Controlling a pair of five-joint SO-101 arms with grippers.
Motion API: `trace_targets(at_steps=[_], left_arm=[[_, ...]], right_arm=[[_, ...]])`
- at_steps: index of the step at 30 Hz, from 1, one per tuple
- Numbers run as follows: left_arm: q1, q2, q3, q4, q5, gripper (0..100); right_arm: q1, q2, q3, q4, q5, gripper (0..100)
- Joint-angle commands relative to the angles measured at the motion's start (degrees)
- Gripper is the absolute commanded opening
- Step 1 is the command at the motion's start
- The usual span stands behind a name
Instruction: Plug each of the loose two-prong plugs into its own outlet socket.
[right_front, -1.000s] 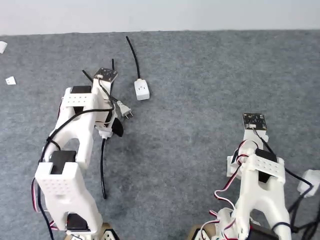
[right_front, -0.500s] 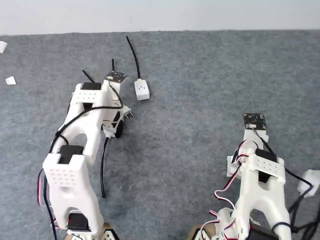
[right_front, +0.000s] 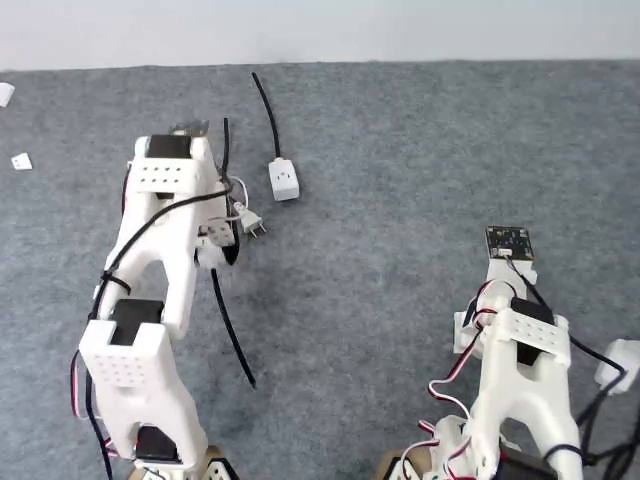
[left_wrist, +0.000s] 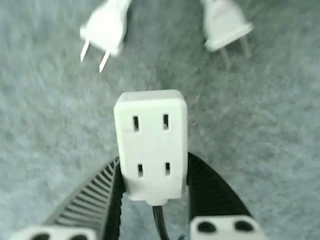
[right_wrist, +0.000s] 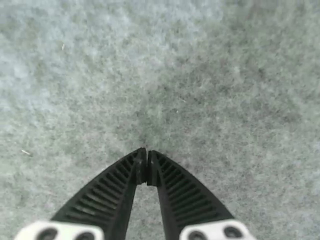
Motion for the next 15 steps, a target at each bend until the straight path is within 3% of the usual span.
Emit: trace_targets(at_steps=[1, 8, 11, 15], left_arm=[[2.46, -4.84, 2.95, 1.76, 2.2, 1], [8.09, -10.73, 13.93, 0.62, 2.02, 1], [8.44, -11.25, 21.32, -6.68, 1.23, 1], [9.32, -11.25, 31.52, -20.75, -5.01, 1]], right_arm=[[-0.48, 0.04, -3.52, -0.75, 0.79, 1.0], [-0.48, 0.04, -3.52, -0.75, 0.79, 1.0], [-0.48, 0.04, -3.52, -0.75, 0.79, 1.0], [-0.48, 0.04, -3.52, -0.75, 0.79, 1.0]])
